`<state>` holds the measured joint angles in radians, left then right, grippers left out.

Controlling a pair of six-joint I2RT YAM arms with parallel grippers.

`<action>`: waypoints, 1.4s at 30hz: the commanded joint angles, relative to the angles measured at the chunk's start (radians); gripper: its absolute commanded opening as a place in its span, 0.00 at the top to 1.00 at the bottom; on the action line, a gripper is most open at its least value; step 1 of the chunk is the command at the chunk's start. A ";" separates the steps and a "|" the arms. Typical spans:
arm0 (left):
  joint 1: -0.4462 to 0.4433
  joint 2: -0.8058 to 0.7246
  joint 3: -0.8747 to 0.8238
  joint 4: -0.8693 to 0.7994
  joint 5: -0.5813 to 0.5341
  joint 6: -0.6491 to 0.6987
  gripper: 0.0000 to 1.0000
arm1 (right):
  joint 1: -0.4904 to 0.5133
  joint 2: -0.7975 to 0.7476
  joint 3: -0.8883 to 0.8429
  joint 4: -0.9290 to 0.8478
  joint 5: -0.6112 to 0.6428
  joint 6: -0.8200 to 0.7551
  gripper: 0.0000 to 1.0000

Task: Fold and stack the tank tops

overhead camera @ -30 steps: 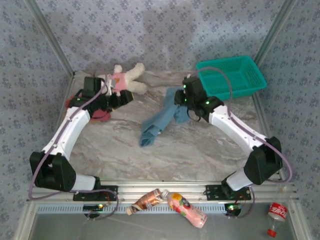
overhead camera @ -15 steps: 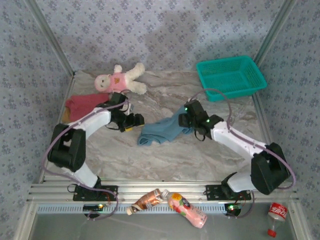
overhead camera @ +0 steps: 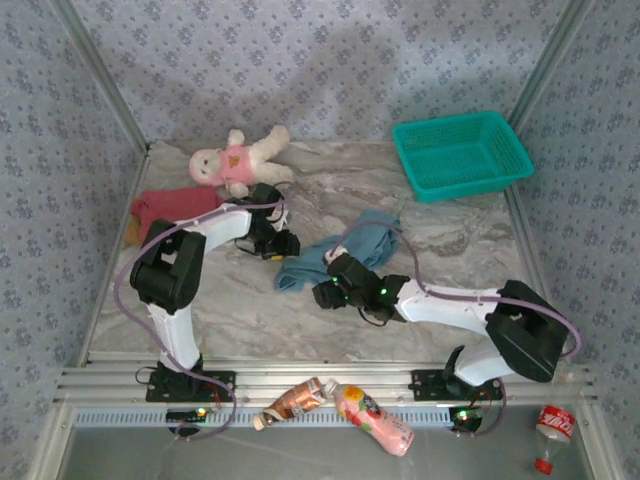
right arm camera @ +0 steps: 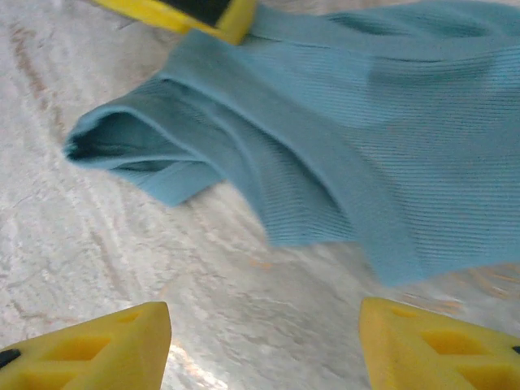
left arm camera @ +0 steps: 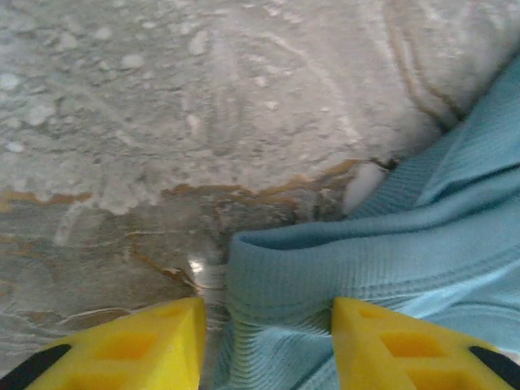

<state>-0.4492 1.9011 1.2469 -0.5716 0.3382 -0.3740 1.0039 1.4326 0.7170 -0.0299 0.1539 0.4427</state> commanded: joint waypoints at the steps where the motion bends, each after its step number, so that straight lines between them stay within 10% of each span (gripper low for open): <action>1: 0.002 0.013 0.047 -0.050 -0.050 0.060 0.63 | 0.043 0.073 0.039 0.091 -0.009 -0.067 0.36; 11: 0.019 0.055 0.083 -0.017 0.040 0.056 0.98 | 0.131 0.370 0.224 0.291 0.065 -0.198 0.36; 20: 0.066 0.045 0.097 -0.017 0.111 0.046 1.00 | 0.126 0.563 0.359 0.261 0.233 -0.171 0.38; 24: 0.075 0.038 0.096 -0.018 0.122 0.033 1.00 | 0.099 0.577 0.376 0.269 0.231 -0.167 0.59; 30: 0.089 0.006 0.107 -0.029 0.111 0.020 1.00 | 0.082 0.494 0.299 0.277 0.210 -0.178 0.98; 42: 0.132 -0.251 0.343 -0.214 -0.057 -0.001 1.00 | 0.035 -0.094 0.208 -0.065 0.384 -0.355 1.00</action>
<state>-0.3199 1.7542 1.5040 -0.6983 0.3321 -0.3641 1.0721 1.4479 0.9085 0.0418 0.4561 0.1772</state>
